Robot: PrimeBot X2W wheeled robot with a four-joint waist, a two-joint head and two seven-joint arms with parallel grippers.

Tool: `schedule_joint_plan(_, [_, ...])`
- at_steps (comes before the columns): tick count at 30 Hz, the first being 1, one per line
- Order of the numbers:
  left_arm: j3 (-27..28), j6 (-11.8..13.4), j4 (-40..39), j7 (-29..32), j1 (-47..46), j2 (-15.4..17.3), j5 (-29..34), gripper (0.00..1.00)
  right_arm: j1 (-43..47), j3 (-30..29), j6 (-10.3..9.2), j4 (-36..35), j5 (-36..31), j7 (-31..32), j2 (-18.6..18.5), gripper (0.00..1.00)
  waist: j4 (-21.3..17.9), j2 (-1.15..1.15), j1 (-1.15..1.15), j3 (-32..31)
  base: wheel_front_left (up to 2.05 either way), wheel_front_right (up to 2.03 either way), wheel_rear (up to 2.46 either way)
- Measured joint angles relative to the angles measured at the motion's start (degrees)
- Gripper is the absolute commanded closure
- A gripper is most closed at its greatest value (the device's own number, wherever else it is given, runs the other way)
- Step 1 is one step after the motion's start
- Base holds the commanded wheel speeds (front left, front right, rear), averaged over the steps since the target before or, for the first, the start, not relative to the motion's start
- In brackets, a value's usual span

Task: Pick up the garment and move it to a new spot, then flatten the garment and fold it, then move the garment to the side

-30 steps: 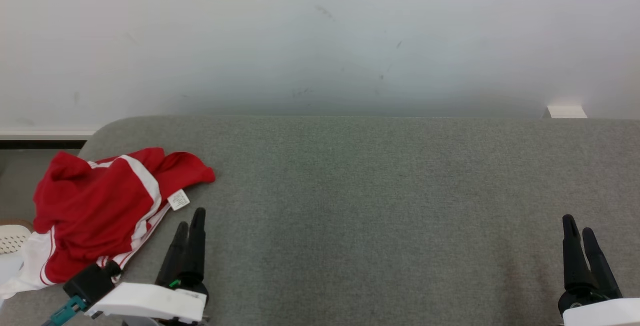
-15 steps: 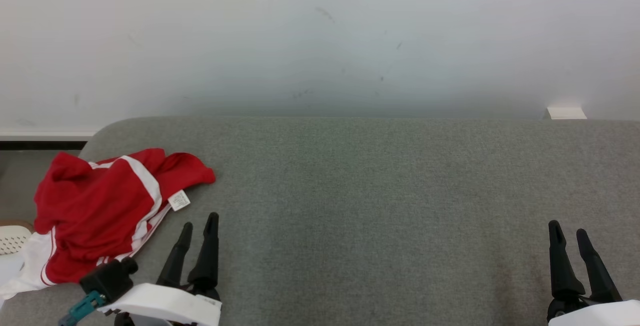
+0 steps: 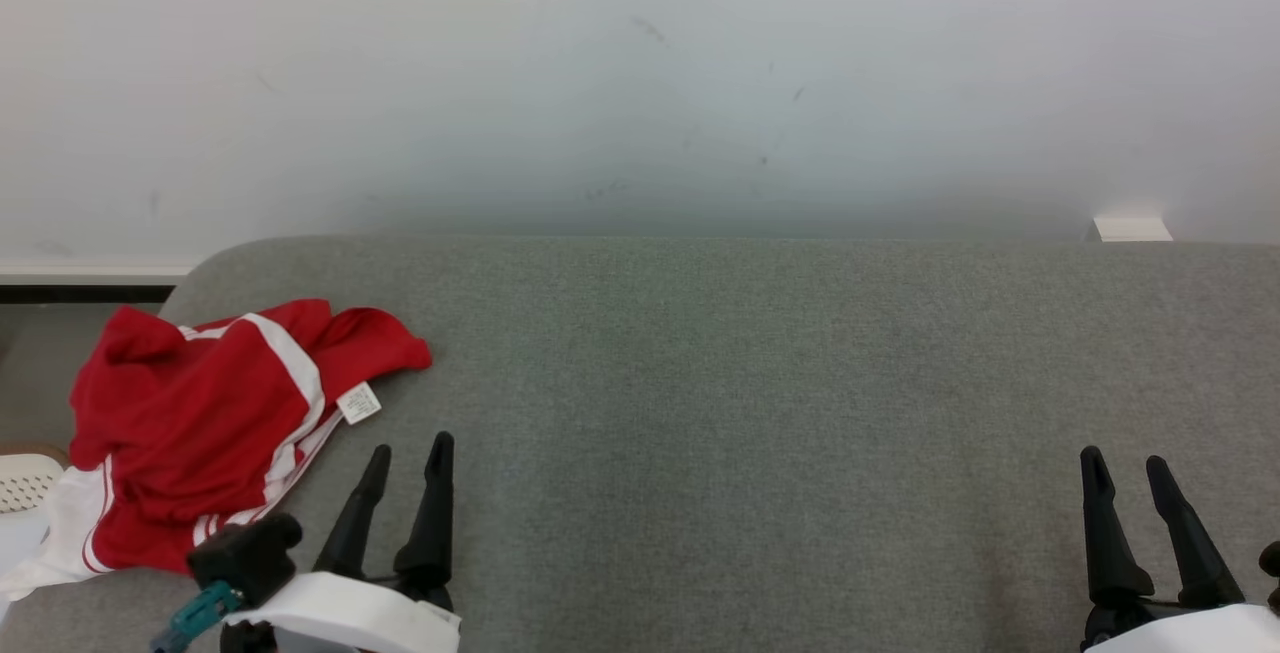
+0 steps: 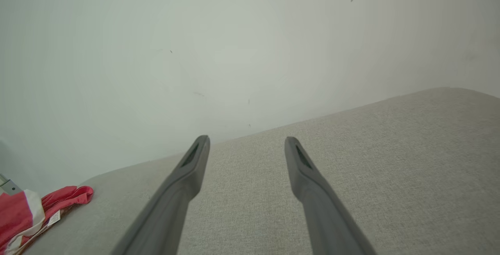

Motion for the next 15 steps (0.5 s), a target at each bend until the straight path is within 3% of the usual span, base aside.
schedule_joint_plan(15, [-0.3,0.42,1.94,-2.09,-0.45,-0.21,8.38,0.0,0.75,0.03,0.0,0.04,-8.02,-0.09,0.65,0.0,-0.15,0.0,0.0,-0.11,0.0,0.0,0.0])
